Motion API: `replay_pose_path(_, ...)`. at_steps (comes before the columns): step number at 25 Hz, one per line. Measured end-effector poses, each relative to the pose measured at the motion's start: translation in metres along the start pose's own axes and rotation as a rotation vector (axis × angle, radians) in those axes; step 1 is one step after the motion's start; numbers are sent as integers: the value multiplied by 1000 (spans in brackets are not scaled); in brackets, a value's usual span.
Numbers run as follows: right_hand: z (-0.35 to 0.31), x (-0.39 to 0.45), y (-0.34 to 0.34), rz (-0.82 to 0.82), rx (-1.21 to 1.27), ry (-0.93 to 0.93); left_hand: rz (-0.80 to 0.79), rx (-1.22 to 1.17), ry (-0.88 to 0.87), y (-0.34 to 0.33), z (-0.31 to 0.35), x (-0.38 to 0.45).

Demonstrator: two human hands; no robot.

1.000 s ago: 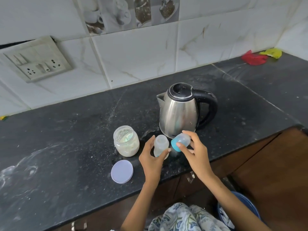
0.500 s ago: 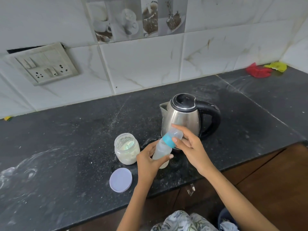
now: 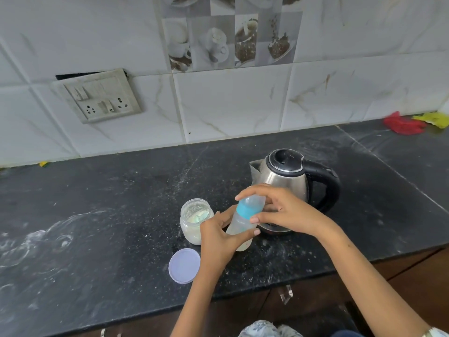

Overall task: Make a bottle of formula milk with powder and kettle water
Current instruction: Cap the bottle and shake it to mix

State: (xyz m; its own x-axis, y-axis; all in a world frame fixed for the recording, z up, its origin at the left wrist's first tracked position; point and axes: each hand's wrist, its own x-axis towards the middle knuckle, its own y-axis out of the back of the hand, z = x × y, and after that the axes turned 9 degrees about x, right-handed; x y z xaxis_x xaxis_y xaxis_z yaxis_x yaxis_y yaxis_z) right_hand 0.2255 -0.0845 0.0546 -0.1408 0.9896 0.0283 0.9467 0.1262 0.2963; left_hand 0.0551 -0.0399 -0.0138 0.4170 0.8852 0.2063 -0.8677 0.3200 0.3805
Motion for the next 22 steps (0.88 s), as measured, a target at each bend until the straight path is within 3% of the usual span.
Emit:
replay_pose_path(8, -10, 1, 12, 43, 245, 42, -87, -100, 8, 12, 6, 6)
replay_pose_path(18, -11, 3, 5, 124, 157, 67, 40, -100, -50, 10, 17, 5)
replay_pose_path(22, -9, 6, -16, 401, -95, -13, 95, -101, -90, 10, 24, 4)
